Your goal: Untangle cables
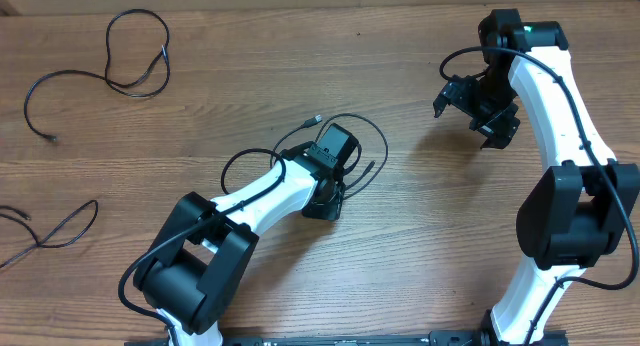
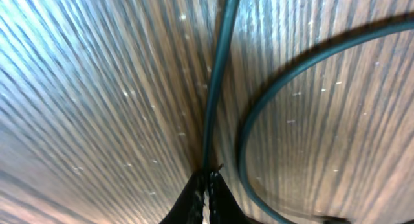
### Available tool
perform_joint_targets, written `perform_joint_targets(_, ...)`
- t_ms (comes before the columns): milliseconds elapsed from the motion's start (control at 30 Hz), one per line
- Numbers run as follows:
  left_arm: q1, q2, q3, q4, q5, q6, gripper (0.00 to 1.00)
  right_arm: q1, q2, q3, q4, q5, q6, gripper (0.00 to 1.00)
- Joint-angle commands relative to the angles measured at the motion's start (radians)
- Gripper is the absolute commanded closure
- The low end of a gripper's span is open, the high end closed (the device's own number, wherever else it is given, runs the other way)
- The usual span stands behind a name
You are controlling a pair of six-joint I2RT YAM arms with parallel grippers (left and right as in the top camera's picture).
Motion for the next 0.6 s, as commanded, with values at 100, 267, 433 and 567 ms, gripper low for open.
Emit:
perform_joint_targets(100,0.151,0.019,-0.007,-0.141,-0.098,0.392,0.96,0.006,-0.017,0.014,0.001,-0.002,-0.005,0.00)
perform_joint_targets(267,0.332,-0.060,0.101,-0.343,-0.116,0.591,0.96,0.006,-0.017,0.014,0.008,-0.002,-0.004,0.00)
perform_joint_targets(433,0.381,-0.103,0.157,-0.324,0.034,0.788,0.96,0.006,-0.017,0.014,0.027,-0.002,-0.004,0.00)
perform_joint_targets(567,0.357,-0.104,0.157,-0.304,0.036,0.875,0.87,0.006,-0.017,0.014,0.026,-0.002,-0.005,0.00)
